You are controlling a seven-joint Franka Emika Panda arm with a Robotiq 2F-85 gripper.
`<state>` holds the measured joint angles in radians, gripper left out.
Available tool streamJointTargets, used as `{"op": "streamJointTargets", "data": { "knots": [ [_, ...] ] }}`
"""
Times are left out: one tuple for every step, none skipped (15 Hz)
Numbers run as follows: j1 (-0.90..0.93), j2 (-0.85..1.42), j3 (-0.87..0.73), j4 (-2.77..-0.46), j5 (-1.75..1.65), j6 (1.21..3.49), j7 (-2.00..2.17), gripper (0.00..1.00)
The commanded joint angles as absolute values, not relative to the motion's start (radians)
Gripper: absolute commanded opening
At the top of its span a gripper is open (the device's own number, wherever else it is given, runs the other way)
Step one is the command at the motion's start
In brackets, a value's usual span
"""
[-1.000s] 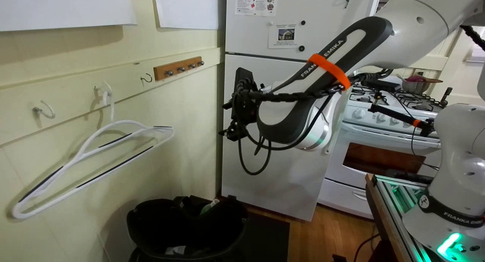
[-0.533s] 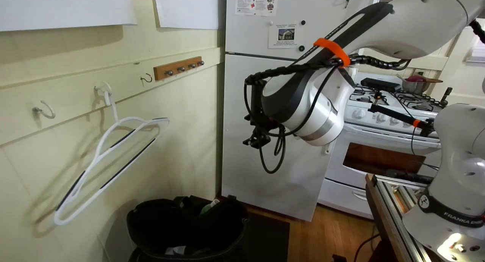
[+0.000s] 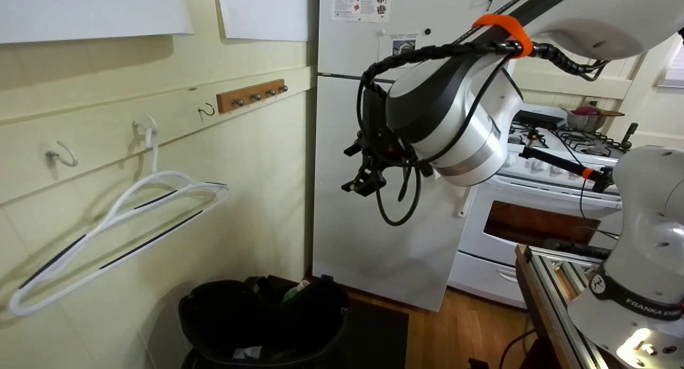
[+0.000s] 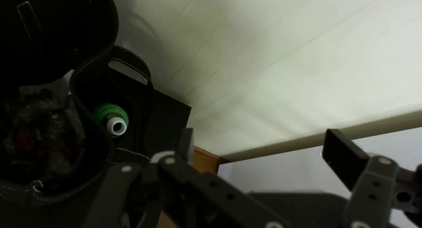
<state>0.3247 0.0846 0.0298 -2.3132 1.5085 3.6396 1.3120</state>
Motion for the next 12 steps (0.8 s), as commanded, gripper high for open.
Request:
{"op": "streamJointTargets", "data": {
  "knots": [
    [0.330, 0.004, 0.041, -2.370, 1.499, 3.580, 1.311, 1.00],
    [0.331, -0.006, 0.042, -2.376, 1.499, 3.567, 1.311, 1.00],
    [0.331, -0.018, 0.044, -2.383, 1.498, 3.554, 1.310, 1.00],
    [0.331, -0.025, 0.045, -2.390, 1.495, 3.546, 1.308, 1.00],
    [0.332, -0.033, 0.047, -2.395, 1.485, 3.549, 1.312, 1.00],
    [0.328, 0.014, 0.044, -2.351, 1.502, 3.584, 1.310, 1.00],
    [0.329, 0.007, 0.046, -2.357, 1.500, 3.583, 1.310, 1.00],
    [0.329, 0.001, 0.048, -2.362, 1.500, 3.583, 1.310, 1.00],
    [0.329, -0.003, 0.048, -2.365, 1.500, 3.583, 1.310, 1.00],
    [0.329, -0.004, 0.048, -2.366, 1.500, 3.582, 1.310, 1.00],
    [0.329, -0.004, 0.049, -2.366, 1.500, 3.582, 1.309, 1.00],
    [0.329, -0.004, 0.049, -2.366, 1.500, 3.582, 1.309, 1.00]
  ]
}}
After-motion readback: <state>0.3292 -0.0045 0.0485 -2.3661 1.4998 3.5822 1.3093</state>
